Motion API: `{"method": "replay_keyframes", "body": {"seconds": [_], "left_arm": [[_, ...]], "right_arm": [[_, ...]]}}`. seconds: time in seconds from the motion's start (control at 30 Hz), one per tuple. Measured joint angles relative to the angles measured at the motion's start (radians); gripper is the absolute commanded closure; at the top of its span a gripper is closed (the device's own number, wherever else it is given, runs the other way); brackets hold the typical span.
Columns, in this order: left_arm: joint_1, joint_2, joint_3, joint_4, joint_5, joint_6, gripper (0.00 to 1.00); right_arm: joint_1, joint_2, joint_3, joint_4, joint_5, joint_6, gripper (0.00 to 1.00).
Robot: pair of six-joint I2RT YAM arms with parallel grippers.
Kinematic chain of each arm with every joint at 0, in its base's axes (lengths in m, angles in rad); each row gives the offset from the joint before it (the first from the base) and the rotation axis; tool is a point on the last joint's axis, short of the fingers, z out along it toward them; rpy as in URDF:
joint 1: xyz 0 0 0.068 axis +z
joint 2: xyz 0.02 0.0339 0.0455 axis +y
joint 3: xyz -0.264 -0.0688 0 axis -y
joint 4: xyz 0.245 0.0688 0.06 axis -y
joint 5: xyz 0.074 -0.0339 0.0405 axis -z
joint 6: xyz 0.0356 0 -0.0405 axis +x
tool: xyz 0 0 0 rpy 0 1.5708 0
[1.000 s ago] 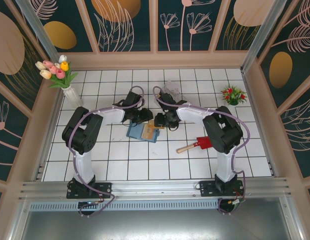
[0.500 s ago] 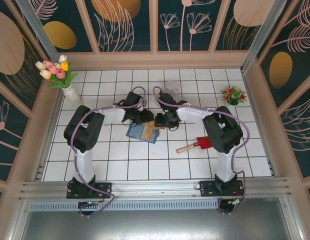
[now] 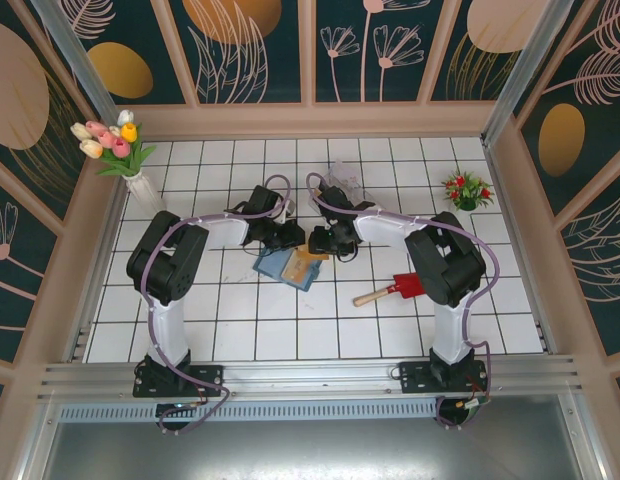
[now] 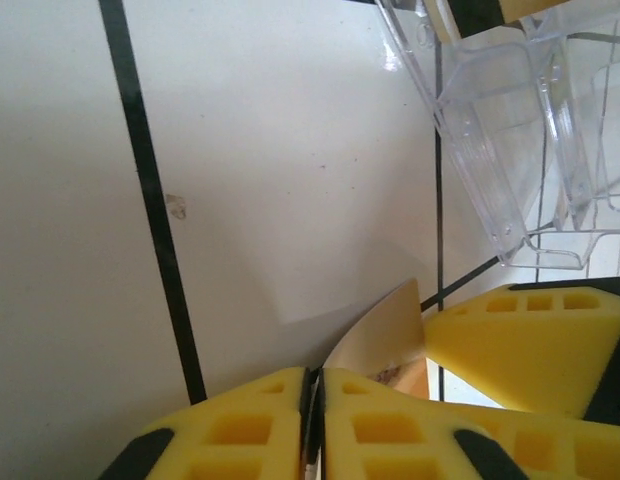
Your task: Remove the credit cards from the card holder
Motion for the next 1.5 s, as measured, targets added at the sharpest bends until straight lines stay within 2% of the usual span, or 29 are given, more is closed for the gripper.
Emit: {"method": "replay_keyframes", "body": {"seconds": [0.13, 0.33, 0.43, 0.6, 0.77, 0.93, 1.1, 1.17, 1.33, 1.5], "left_arm": [[0.004, -0.019, -0.010, 0.016, 0.016, 0.003, 0.98], [0.009, -0.078, -0.019, -0.005, 0.011, 0.013, 1.00], [0.009, -0.136, -0.022, -0.020, -0.004, 0.028, 1.00], [0.009, -0.268, -0.023, -0.076, -0.062, 0.071, 1.00], [0.013, -0.383, -0.014, -0.134, -0.162, 0.148, 1.00], [0.015, -0.425, -0.005, -0.139, -0.267, 0.244, 1.00], [0.017, -0.445, 0.011, -0.131, -0.280, 0.359, 1.00], [0.018, -0.467, 0.010, -0.114, -0.263, 0.407, 1.00], [0.018, -0.541, 0.001, -0.055, -0.177, 0.509, 1.00], [0.018, -0.580, 0.000, -0.014, -0.062, 0.577, 1.00]], "right_arm": [[-0.002, -0.002, 0.000, 0.001, -0.004, 0.000, 0.49], [-0.010, -0.049, -0.024, 0.023, -0.035, -0.011, 0.37], [-0.021, -0.126, -0.038, 0.030, -0.071, -0.032, 0.32], [-0.050, -0.275, -0.036, 0.071, -0.146, -0.125, 0.22], [-0.103, -0.327, -0.015, 0.105, -0.201, -0.235, 0.16], [-0.153, -0.315, 0.062, 0.096, -0.237, -0.350, 0.15], [-0.198, -0.275, 0.194, 0.091, -0.312, -0.491, 0.19], [-0.216, -0.266, 0.224, 0.074, -0.364, -0.555, 0.23], [-0.233, -0.250, 0.242, 0.027, -0.471, -0.711, 0.24], [-0.226, -0.205, 0.269, -0.041, -0.592, -0.834, 0.31]]}}
